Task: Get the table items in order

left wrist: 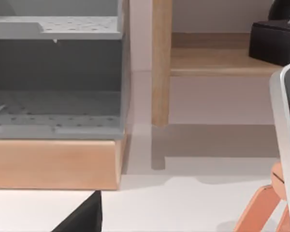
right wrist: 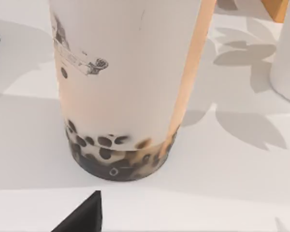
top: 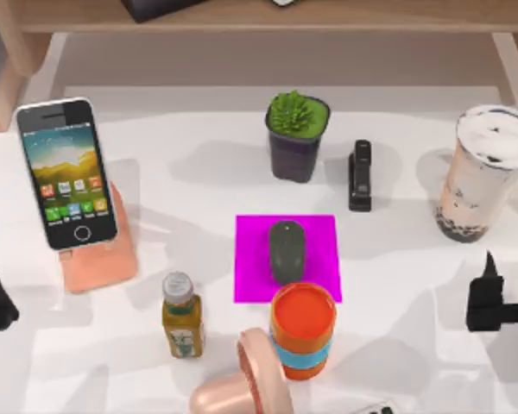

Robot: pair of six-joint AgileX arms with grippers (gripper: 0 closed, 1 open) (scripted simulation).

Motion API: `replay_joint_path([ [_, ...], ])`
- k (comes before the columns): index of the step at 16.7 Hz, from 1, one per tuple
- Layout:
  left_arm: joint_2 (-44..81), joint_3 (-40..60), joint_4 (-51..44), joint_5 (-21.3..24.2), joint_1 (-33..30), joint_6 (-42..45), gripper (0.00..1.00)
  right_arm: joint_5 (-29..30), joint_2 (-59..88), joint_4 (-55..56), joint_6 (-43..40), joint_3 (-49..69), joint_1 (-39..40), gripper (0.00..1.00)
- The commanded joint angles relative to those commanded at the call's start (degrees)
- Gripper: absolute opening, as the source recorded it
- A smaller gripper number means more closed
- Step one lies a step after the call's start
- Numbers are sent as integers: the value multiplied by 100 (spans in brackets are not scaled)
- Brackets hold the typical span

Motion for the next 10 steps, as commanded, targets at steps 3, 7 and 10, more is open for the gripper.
replay_joint_path([
  [3, 0, 0, 0, 0, 0, 0, 100, 33, 1193, 1126, -34, 674, 105, 100],
  [7, 0, 0, 0, 0, 0, 0, 100, 26, 1929, 1915, -99, 1417, 49, 100],
  [10, 0, 0, 0, 0, 0, 0, 100, 22, 1975, 1967, -106, 1481, 36, 100],
])
